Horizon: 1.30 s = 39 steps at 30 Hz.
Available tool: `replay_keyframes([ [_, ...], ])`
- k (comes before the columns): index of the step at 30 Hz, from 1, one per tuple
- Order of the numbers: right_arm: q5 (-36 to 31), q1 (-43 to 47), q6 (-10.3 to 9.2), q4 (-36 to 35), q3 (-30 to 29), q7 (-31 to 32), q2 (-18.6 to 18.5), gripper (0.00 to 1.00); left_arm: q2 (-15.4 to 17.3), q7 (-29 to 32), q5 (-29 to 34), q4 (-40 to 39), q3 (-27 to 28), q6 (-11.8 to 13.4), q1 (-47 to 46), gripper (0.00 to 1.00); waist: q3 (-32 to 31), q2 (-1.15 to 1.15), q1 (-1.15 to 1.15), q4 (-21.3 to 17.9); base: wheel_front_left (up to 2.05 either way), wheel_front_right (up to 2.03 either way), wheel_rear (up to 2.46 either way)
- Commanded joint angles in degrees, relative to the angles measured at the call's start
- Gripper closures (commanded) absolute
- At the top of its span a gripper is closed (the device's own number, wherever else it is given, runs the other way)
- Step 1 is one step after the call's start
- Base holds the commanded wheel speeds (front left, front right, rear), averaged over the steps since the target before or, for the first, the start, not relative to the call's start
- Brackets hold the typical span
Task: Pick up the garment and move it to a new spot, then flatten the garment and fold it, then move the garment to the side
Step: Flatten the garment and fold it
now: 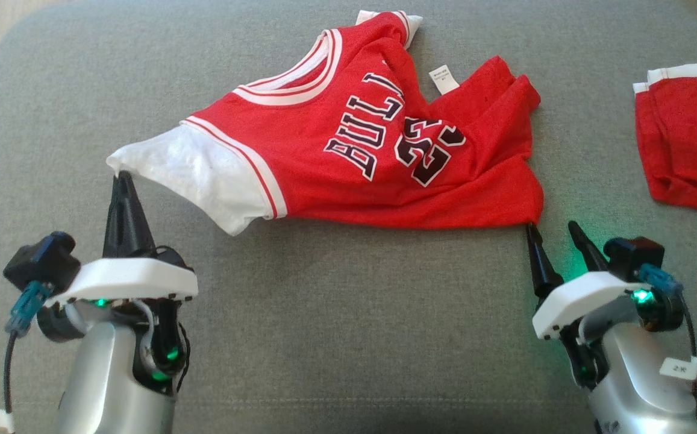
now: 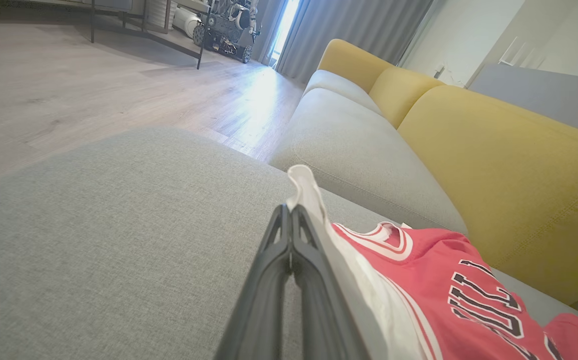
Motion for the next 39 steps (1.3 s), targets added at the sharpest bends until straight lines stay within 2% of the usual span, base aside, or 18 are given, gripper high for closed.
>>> replay_keyframes([
  [1, 0.41, -2.59, -0.04, -1.29, 0.85, -0.63, 0.63, 0.0, 0.95, -0.7, -0.02, -2.36, 1.82, 0.46, -1.01, 1.0, 0.02, 0.0, 0.0, 0.08, 0.0, 0.0, 0.0],
  [18, 3.88, -3.73, -0.04, -0.9, 2.2, -2.09, 0.79, 0.0, 0.95, -0.7, -0.3, -2.43, 1.96, 0.87, -0.52, 1.0, -0.92, 0.0, 0.0, 0.91, 0.0, 0.0, 0.0],
  [28, 2.79, -2.99, -0.04, -5.82, -1.48, -3.34, 1.13, 0.0, 0.95, -0.7, -0.39, -1.94, 1.85, 0.63, 0.03, 1.0, -1.39, 0.0, 0.0, 0.12, 0.0, 0.0, 0.0],
  [33, 3.1, -2.22, -0.04, -6.82, 0.6, -0.71, 1.78, 0.0, 0.95, -0.7, -0.7, -1.75, 1.3, 0.48, -0.29, 1.0, -1.21, 0.0, 0.0, 0.23, 0.0, 0.0, 0.0],
  [39, 2.46, -1.69, -0.04, -4.33, 1.3, 2.26, 2.04, 0.0, 0.95, -0.7, -0.89, -1.86, 0.42, 0.43, -0.62, 1.0, -0.73, 0.0, 0.0, 0.68, 0.0, 0.0, 0.0],
])
